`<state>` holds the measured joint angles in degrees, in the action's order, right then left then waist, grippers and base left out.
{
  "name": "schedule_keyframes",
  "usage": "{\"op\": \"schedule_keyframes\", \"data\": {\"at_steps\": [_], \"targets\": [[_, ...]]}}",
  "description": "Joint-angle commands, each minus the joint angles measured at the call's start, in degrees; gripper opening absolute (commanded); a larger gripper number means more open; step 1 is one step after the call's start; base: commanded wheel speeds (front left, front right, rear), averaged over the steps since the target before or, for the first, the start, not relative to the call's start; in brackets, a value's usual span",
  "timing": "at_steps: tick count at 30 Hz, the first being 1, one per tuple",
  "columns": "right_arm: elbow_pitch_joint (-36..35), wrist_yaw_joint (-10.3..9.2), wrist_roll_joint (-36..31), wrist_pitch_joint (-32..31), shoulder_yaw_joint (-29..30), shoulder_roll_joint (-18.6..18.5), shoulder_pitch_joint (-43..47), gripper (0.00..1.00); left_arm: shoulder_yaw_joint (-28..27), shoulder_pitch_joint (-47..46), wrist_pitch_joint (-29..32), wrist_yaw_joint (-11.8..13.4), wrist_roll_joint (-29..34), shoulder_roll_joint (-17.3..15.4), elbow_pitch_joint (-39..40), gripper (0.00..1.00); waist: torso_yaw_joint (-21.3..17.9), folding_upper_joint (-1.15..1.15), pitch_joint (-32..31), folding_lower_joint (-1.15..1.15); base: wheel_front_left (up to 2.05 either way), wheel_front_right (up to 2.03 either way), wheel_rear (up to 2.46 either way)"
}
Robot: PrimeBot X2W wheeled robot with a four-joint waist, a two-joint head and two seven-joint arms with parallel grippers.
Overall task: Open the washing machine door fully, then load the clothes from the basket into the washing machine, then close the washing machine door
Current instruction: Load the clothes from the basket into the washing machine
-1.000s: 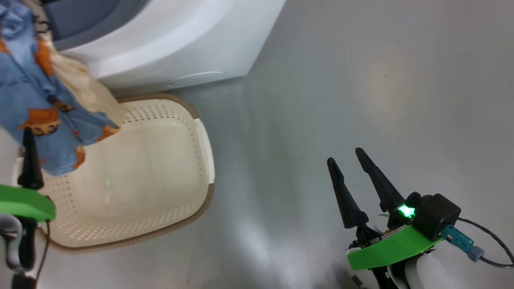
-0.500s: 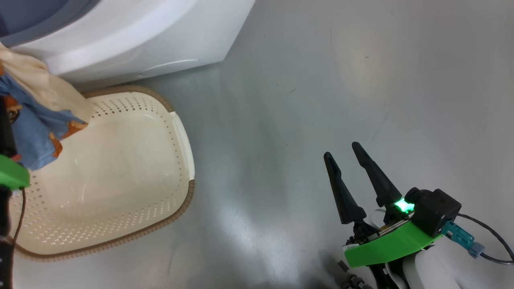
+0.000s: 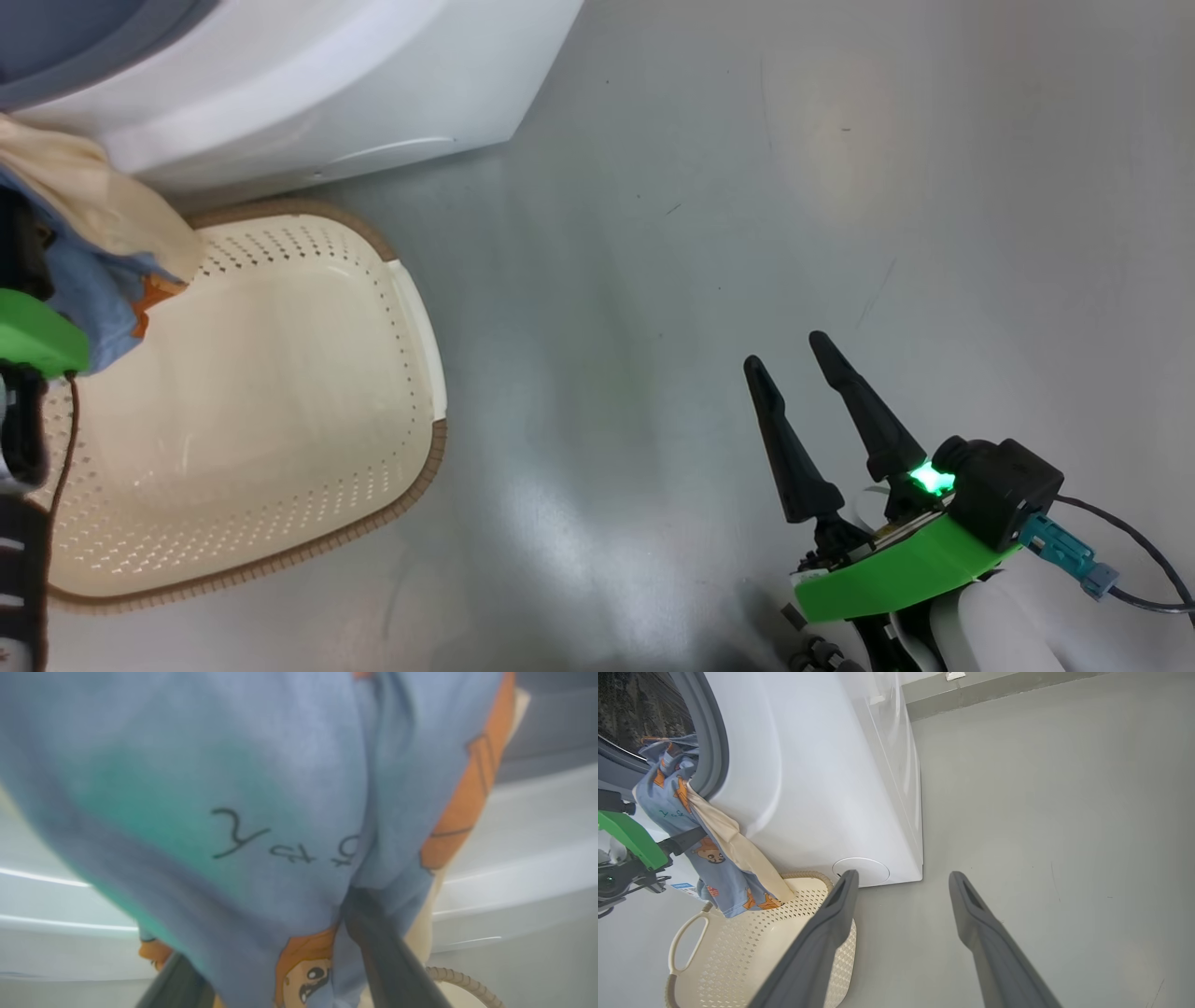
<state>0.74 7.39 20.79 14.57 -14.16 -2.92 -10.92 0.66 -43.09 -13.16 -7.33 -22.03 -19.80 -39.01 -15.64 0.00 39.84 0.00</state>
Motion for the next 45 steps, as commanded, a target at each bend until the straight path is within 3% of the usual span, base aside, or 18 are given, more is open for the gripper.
{"op": "schedule_keyframes", "data": {"at_steps": [1,2,3,4,13,19,23,27,34,45], "targets": [[-1.0,0.10,0.0,0.4,-1.5,0.0,0.1,1.00,-0.8,-1.8,-0.8,-0.1,-0.1,-2.3,0.9,0.55,-0.1,0.00,-0.1,0.00,0.00,0.00,0.00],[-0.9,0.10,0.0,0.4,-1.5,0.0,0.1,1.00,-0.5,-2.1,-0.9,-0.1,-0.1,-2.3,0.8,0.40,-0.1,0.00,-0.2,0.00,0.00,0.00,0.00],[-0.9,0.10,0.0,0.4,-1.6,0.0,0.1,1.00,-0.3,-2.2,-1.0,-0.1,-0.1,-2.3,0.6,0.12,0.0,0.00,-0.3,0.00,0.00,0.00,0.00],[-0.9,0.10,0.0,0.4,-1.6,0.0,0.1,1.00,-0.1,-2.3,-1.2,-0.1,-0.1,-2.2,0.5,0.00,0.0,0.00,-0.4,0.00,0.00,0.00,0.00],[-0.5,0.10,0.1,0.4,-0.9,0.0,0.6,1.00,1.4,1.3,-1.4,-0.1,-5.1,-0.6,4.2,0.00,1.4,0.00,-1.7,0.00,0.00,0.00,0.00],[-0.1,0.10,-0.1,0.4,-0.6,0.0,0.6,1.00,5.6,5.7,3.2,-0.1,-11.7,-1.8,17.1,0.00,3.1,0.00,-2.3,0.00,0.00,0.00,0.00],[0.2,0.10,-0.2,0.4,-0.8,0.0,0.4,1.00,4.6,7.0,5.9,0.0,-14.6,-3.3,26.4,0.00,3.4,0.00,-2.7,0.00,0.00,0.00,0.00],[0.4,0.10,-0.1,0.4,-1.6,0.0,0.1,1.00,3.8,4.7,8.5,2.1,-14.1,-5.0,31.2,0.00,2.9,0.00,-2.8,0.00,0.00,0.00,0.00],[0.6,0.10,0.7,0.4,-3.5,0.0,0.5,1.00,4.0,-3.4,11.2,4.2,-11.4,-7.7,26.8,0.00,0.0,0.00,-3.1,0.00,0.00,0.00,0.00],[0.7,0.10,3.0,0.4,-7.6,0.0,2.9,1.00,5.8,-22.2,10.9,6.9,-4.2,-12.5,7.9,0.00,-6.4,0.00,-2.0,0.00,0.00,0.00,0.00]]}}
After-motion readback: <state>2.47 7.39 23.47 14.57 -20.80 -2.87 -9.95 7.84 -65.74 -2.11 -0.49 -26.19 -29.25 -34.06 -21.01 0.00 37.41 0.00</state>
